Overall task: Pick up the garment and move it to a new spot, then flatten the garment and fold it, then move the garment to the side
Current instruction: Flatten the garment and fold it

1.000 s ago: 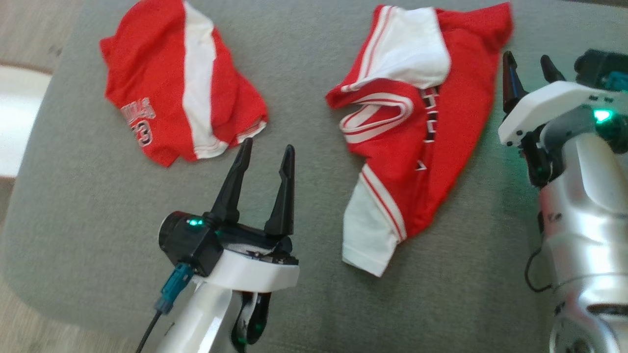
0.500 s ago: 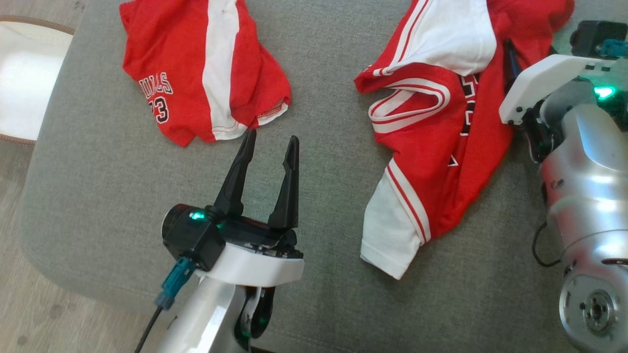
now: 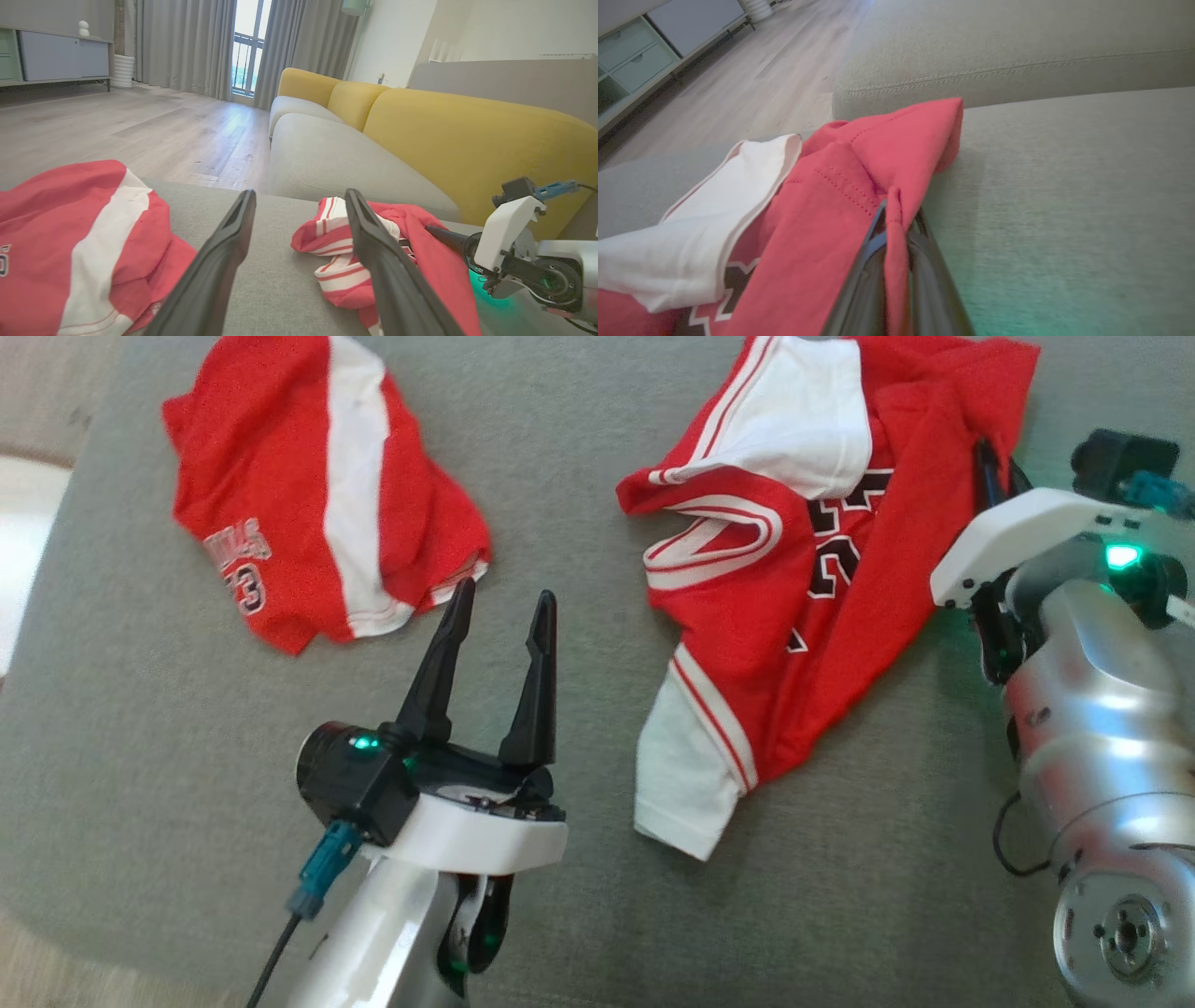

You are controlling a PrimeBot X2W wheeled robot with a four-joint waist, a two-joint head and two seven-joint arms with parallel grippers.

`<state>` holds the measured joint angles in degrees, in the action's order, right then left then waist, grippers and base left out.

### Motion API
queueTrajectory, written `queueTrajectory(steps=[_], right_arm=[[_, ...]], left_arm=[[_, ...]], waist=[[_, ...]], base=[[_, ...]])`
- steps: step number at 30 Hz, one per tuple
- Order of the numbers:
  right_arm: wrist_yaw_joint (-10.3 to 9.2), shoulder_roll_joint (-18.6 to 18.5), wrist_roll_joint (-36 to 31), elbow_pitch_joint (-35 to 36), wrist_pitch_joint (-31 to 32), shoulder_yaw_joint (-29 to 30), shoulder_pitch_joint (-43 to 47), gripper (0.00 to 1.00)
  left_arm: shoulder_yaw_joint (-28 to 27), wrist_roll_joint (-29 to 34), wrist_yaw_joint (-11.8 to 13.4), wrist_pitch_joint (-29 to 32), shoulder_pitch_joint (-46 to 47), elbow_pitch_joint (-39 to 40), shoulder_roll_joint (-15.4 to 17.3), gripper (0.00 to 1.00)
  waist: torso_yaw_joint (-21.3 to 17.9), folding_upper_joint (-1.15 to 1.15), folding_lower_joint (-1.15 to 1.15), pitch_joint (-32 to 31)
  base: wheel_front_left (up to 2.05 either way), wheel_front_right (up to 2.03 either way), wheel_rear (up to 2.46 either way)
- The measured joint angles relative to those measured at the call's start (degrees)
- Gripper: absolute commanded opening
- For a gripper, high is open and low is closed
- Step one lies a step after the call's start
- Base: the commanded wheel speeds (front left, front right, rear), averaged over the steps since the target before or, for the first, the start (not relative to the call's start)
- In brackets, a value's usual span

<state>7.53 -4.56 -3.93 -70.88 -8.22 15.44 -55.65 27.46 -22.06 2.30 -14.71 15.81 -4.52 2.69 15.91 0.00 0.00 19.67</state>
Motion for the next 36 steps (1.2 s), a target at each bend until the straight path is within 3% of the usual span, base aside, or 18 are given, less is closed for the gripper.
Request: queueTrajectory(steps=[7,13,18,23,27,28,29,32,36], right_arm=[[0.0,-0.3,2.6,0.1,-4.1,2.0,2.2,0.0],[0.0,-3.1,4.3,3.5,-5.6,3.9,7.4,0.0],[0.0,-4.0,5.4,7.6,-6.0,9.2,13.3,0.0],[0.0,-3.1,3.4,13.7,-6.0,16.5,19.9,0.0],[0.0,-0.1,-0.7,19.7,-4.4,20.7,24.3,0.0],[0.0,0.6,-1.7,21.3,-4.0,20.9,25.3,0.83],[0.0,1.2,-2.0,22.7,-3.4,21.0,26.2,1.0],[0.0,1.9,-1.7,27.0,-2.9,18.3,28.1,1.0],[0.0,1.9,6.0,31.7,-4.0,6.0,28.6,1.0]], left_arm=[[-1.6,0.6,-0.4,0.0,-1.2,-0.4,0.0,1.0],[-3.0,1.0,-0.4,0.0,-2.8,-0.6,0.0,1.0],[-3.7,1.5,-0.4,0.0,-3.9,-0.6,0.1,1.0],[-5.4,1.6,-0.4,0.0,-5.7,-0.6,0.1,1.0],[-5.8,2.0,-0.8,0.0,-6.8,-0.5,0.1,1.0],[-5.9,2.0,-0.9,0.0,-7.0,-0.5,0.1,1.0],[-5.9,2.0,-0.9,0.0,-7.0,-0.5,0.1,1.0],[-6.0,2.0,-1.1,0.0,-6.9,-0.5,0.1,1.0],[-6.1,2.0,-1.3,0.0,-6.9,-0.6,0.1,1.0]], waist=[[-4.7,0.0,0.0,-3.3],[-8.9,0.0,-0.01,-7.0],[-11.3,0.0,-0.01,-9.1],[-13.5,0.0,-0.01,-10.5],[-15.1,0.0,-0.01,-11.5],[-15.5,0.0,-0.01,-11.6],[-15.7,0.0,-0.01,-11.8],[-16.0,0.0,0.0,-12.0],[-16.0,0.0,0.0,-12.7]], base=[[0.0,0.0,0.0],[0.0,0.0,0.0],[0.0,0.0,0.0],[0.0,0.0,0.0],[0.0,0.0,0.0],[0.0,0.0,0.0],[0.0,0.0,0.0],[0.0,0.0,0.0],[0.0,0.0,0.0]])
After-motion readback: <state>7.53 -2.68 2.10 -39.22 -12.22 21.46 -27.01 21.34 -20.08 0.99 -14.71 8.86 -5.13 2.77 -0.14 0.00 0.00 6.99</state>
